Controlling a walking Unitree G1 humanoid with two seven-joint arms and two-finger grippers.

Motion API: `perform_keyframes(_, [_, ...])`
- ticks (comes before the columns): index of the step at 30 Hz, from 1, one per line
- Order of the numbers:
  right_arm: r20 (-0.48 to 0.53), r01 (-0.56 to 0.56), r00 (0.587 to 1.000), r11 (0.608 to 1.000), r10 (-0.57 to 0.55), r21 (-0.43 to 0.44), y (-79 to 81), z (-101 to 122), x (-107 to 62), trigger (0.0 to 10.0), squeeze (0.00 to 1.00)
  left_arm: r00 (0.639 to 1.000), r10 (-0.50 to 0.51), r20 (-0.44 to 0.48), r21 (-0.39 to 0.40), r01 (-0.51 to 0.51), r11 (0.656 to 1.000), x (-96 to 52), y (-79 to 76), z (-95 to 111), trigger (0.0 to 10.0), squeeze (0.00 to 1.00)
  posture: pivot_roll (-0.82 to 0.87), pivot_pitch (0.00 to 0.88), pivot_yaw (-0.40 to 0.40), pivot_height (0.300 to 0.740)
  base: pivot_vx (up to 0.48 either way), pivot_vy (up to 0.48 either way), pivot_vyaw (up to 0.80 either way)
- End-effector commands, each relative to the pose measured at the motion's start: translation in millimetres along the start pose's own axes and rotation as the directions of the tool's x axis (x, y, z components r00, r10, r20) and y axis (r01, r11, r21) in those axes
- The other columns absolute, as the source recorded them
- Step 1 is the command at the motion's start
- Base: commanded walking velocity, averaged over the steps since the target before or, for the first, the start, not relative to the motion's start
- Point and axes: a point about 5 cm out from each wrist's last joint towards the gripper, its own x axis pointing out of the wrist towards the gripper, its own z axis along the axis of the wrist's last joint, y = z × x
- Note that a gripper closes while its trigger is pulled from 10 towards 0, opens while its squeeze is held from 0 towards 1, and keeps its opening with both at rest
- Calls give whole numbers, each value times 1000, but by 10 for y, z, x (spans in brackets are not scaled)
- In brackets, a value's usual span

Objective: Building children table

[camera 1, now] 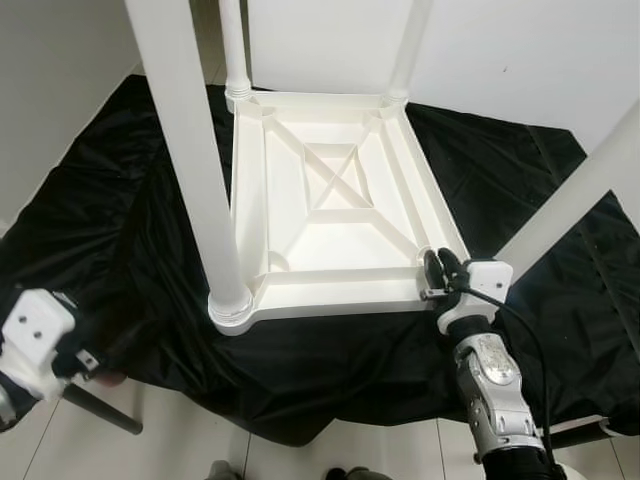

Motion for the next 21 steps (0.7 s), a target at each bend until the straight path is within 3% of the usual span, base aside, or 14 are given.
perform_keyframes(1, [-12,-5,1000,1000,5,-10,3,-35,-39,10000,0,999,47,-5,27,-46,999,13,41,-13,10000,0,68,115,-43,740,0,0,0])
perform_keyframes(7, [-20,-10,1000,1000,10,2,61,-67,-97,10000,0,969,218,117,16,-221,975,263,246,158,10000,0,64,110,-39,740,0,0,0])
perform_keyframes(12, [-28,-16,999,1000,16,9,119,-99,-131,10000,0,963,226,145,-8,-228,974,378,243,187,10000,0,64,108,-36,740,0,0,0])
perform_keyframes(17, [-49,-42,998,999,43,29,281,-167,-252,10000,0,936,286,204,-72,-277,958,521,265,228,10000,0,59,98,-26,740,0,0,0])
perform_keyframes(21, [10,68,998,998,-68,-9,292,-115,-388,10000,0,936,233,264,-113,-210,971,615,121,295,10000,0,52,91,-22,740,0,0,0])
